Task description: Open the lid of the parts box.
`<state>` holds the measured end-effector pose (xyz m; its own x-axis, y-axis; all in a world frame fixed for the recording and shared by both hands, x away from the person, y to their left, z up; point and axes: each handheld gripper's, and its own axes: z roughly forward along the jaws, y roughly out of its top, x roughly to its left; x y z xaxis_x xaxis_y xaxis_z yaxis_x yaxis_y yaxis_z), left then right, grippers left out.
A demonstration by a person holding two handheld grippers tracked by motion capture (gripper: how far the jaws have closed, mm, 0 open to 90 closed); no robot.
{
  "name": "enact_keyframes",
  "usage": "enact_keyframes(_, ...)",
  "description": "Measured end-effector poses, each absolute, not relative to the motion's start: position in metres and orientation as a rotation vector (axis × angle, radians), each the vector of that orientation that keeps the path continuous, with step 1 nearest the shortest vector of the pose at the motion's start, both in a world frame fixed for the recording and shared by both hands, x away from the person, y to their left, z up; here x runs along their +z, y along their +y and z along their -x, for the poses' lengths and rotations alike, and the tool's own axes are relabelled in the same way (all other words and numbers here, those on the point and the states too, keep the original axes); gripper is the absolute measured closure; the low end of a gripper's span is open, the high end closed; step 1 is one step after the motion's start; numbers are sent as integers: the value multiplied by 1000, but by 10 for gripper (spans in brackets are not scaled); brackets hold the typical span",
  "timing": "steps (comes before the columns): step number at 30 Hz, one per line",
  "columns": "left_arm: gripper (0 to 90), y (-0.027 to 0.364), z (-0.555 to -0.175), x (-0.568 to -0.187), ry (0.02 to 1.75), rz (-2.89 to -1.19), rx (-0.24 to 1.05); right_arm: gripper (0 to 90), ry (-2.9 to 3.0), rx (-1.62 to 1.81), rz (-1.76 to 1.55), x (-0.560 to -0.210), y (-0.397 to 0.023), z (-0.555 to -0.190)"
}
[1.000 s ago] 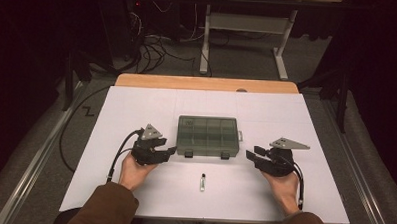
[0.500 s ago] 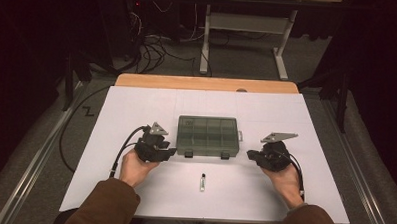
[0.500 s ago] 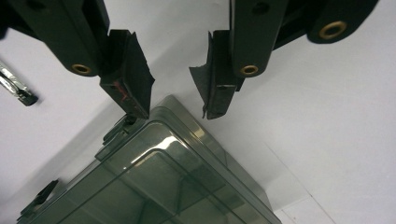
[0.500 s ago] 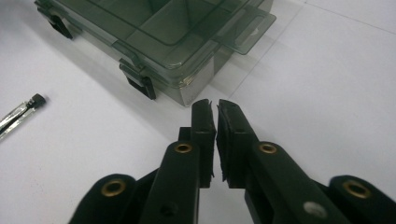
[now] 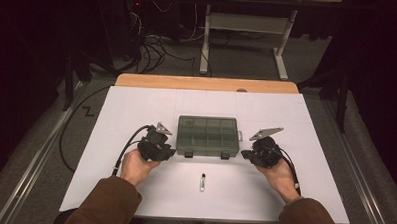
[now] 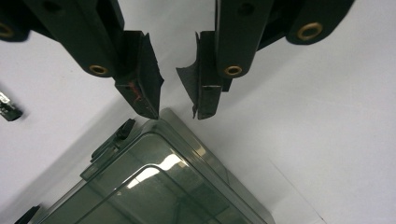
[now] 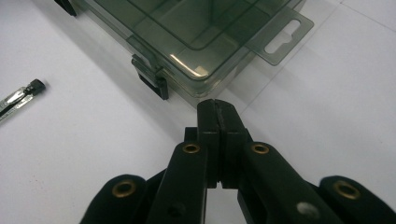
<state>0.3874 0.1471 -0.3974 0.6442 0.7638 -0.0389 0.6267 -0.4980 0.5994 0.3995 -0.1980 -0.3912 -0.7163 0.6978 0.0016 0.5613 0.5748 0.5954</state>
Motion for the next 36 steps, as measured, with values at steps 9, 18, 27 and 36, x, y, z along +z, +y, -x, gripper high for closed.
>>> enact_keyframes(9,740,143,-388,-398,1062,-2310,312,900,2596,824,-1050,-390,-193,-403)
enact_keyframes(18,753,142,-388,-398,1053,-2309,318,900,2612,822,-1057,-393,-192,-405)
enact_keyframes(27,759,140,-387,-397,1038,-2319,320,900,2610,829,-1050,-393,-191,-405)
enact_keyframes(36,738,139,-385,-395,1031,-2299,339,892,2594,891,-1057,-387,-193,-403)
